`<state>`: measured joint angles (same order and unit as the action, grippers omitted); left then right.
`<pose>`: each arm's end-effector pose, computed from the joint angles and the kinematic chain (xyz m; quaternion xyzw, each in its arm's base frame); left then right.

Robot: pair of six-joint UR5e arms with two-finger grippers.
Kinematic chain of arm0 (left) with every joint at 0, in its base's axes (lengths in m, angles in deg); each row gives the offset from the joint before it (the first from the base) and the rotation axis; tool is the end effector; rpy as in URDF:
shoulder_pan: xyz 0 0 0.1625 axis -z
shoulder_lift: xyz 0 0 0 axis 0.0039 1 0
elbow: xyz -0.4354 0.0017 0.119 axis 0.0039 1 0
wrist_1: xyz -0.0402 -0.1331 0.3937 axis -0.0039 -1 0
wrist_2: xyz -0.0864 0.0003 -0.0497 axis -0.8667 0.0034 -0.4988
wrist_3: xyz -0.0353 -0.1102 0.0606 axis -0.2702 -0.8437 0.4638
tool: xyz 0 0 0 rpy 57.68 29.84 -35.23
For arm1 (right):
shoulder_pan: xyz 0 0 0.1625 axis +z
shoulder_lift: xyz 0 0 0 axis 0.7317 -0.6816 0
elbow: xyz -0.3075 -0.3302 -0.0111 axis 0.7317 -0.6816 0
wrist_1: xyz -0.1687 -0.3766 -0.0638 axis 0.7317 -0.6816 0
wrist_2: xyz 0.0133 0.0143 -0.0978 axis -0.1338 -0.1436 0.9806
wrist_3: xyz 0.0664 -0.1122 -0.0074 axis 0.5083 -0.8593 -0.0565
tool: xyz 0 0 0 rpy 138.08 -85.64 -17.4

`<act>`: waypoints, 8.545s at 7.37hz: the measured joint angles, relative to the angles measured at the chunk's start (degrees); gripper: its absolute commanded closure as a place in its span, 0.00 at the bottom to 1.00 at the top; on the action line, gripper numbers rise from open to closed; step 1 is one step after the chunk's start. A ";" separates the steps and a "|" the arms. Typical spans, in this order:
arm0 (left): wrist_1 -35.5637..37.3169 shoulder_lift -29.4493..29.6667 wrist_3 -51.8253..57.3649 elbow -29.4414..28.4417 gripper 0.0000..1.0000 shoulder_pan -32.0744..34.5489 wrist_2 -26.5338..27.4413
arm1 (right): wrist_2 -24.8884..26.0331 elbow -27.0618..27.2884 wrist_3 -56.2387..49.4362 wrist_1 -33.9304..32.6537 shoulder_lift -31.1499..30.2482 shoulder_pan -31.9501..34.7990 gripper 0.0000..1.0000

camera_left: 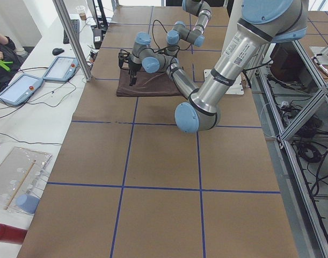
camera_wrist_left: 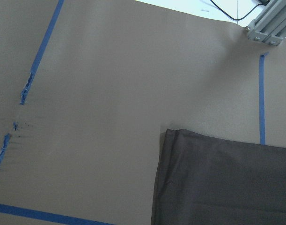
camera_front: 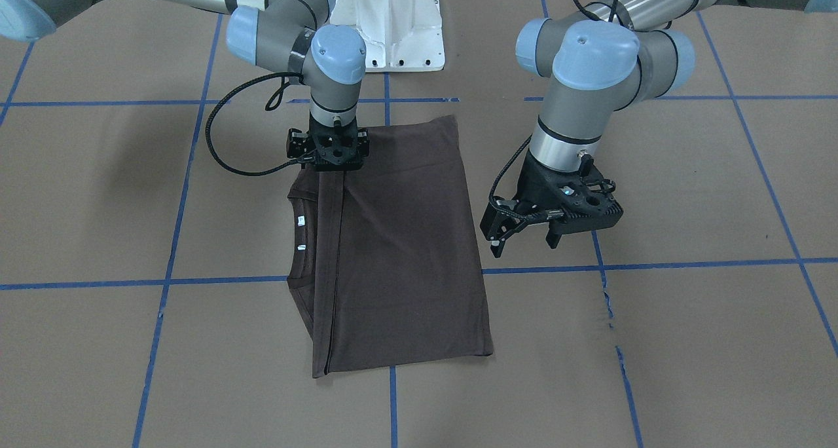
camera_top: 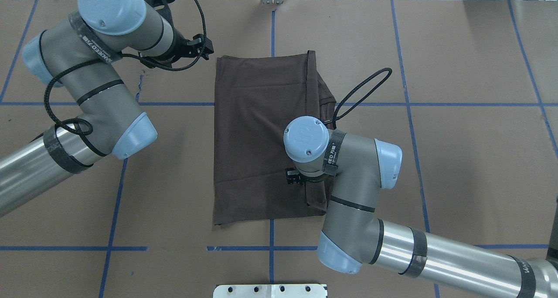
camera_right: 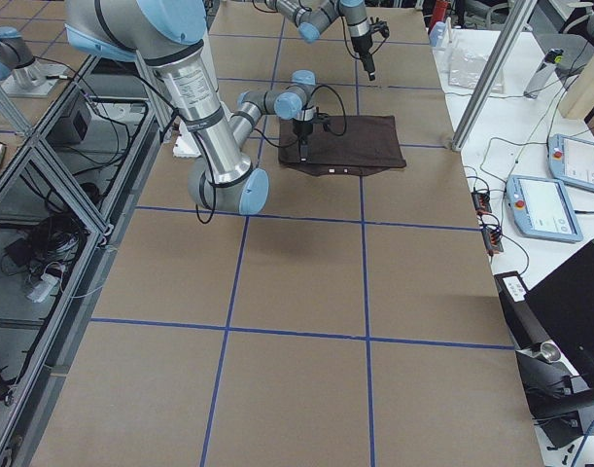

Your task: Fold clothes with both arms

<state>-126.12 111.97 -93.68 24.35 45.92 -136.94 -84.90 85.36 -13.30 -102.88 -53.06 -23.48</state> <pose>0.4367 -0.5994 0.2623 0.1361 0.4325 -0.1626 0.8763 -0.6239 -0.3886 0.3128 0.0243 -0.2802 -0.0563 0.9580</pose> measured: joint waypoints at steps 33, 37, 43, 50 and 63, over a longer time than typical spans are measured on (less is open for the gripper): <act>5.03 -11.27 -51.20 12.30 0.28 -31.44 10.45 | -12.54 19.85 9.49 8.98 -9.64 10.81 0.00; 5.18 -11.25 -51.20 12.30 0.75 -31.39 10.95 | -12.53 19.88 9.48 8.96 -9.53 10.88 0.00; 7.10 -11.59 -49.41 16.40 1.00 -31.65 10.57 | -12.46 19.97 10.84 8.92 -10.04 10.87 0.00; 7.65 -11.51 -44.89 17.78 1.00 -31.65 10.20 | 6.03 18.01 45.50 8.90 -12.20 -6.22 0.00; 7.66 -11.17 -44.87 17.99 1.00 -31.57 10.28 | 6.41 11.10 46.08 9.22 -12.20 -6.59 1.00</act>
<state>-118.45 100.80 -138.55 42.34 14.35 -126.66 -78.50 96.46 32.78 -93.66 -65.27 -30.07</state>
